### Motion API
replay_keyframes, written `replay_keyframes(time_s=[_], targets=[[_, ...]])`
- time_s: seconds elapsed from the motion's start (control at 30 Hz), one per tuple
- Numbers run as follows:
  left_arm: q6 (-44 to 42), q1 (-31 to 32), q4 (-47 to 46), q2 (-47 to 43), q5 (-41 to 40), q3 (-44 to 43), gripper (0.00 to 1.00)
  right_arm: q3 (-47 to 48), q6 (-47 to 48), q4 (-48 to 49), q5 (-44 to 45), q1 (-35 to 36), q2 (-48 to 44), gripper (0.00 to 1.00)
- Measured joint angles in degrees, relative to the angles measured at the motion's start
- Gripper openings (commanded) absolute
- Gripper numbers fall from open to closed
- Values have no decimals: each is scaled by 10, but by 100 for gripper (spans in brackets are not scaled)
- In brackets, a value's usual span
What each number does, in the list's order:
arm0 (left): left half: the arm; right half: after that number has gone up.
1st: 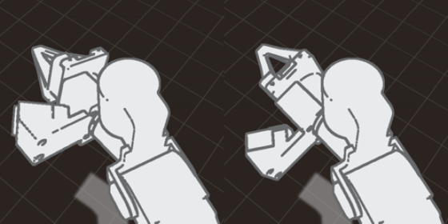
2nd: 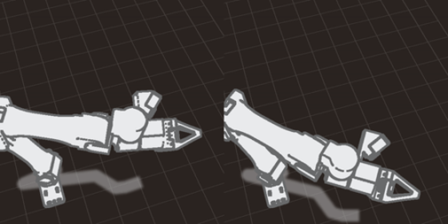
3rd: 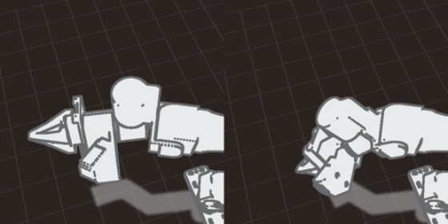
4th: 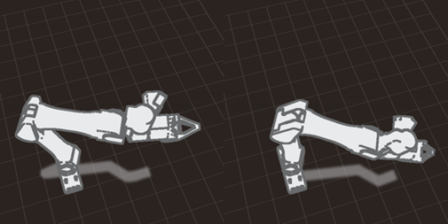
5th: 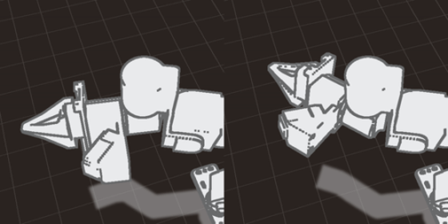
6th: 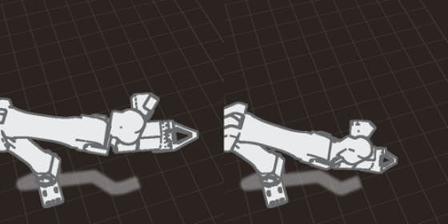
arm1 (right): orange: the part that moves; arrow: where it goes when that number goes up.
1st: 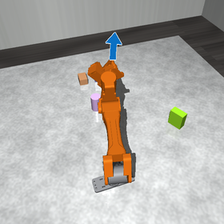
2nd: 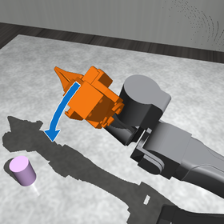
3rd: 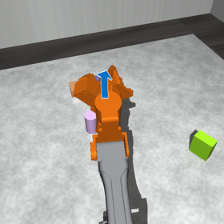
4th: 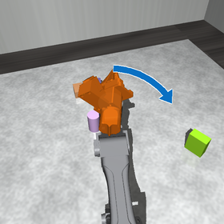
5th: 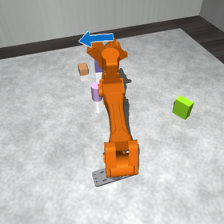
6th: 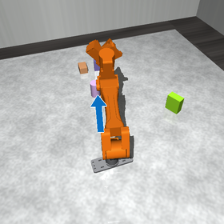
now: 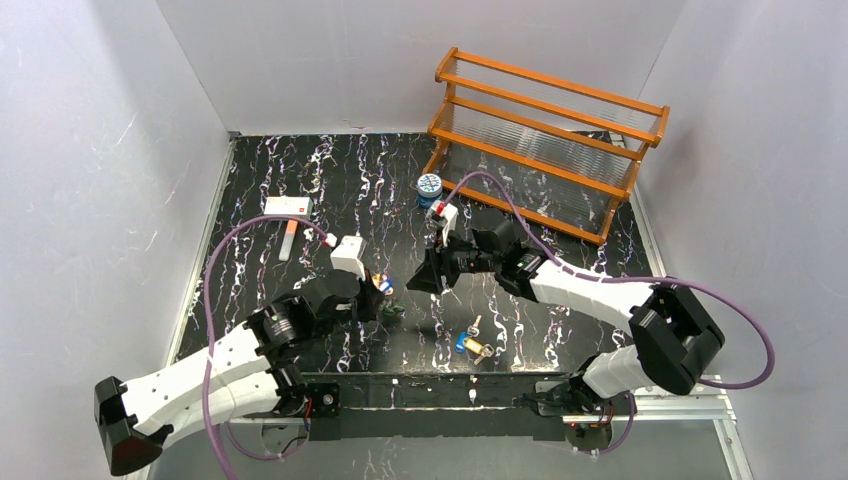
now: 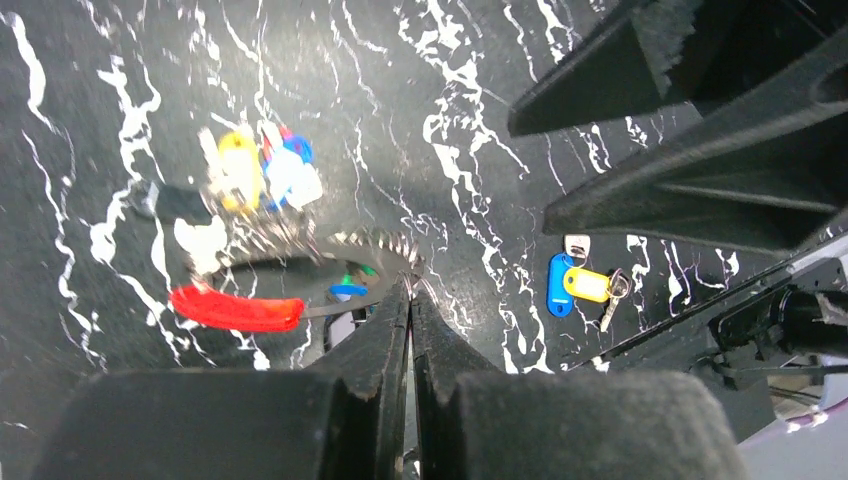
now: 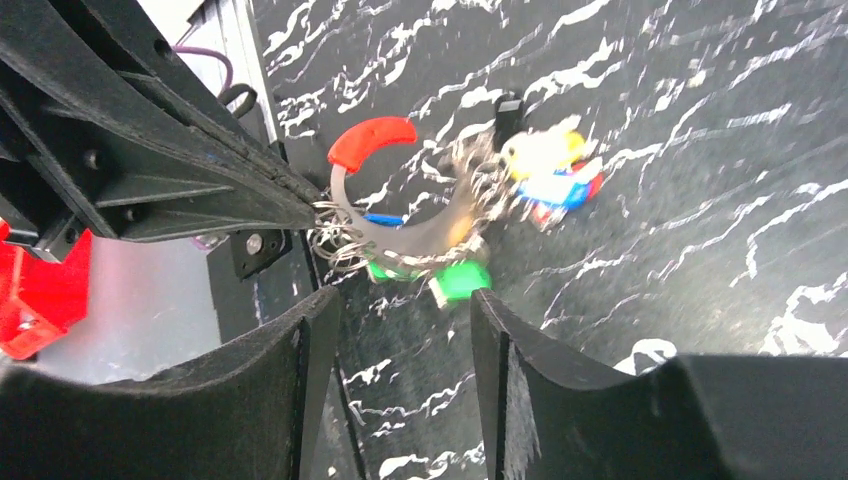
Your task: Put the keys on the keyring
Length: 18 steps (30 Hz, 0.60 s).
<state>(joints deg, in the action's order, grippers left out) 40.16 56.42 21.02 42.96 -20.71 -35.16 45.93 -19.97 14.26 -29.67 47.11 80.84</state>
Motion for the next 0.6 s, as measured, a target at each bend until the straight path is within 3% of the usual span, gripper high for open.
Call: replay_keyframes(time_s=[0.33, 0.6], targets=[[-195, 0, -16, -32, 61, -25, 0, -27, 114, 121, -70, -4, -21, 58], [-282, 0, -104, -63, 149, 15, 0, -26, 177, 161, -182, -5, -17, 47]])
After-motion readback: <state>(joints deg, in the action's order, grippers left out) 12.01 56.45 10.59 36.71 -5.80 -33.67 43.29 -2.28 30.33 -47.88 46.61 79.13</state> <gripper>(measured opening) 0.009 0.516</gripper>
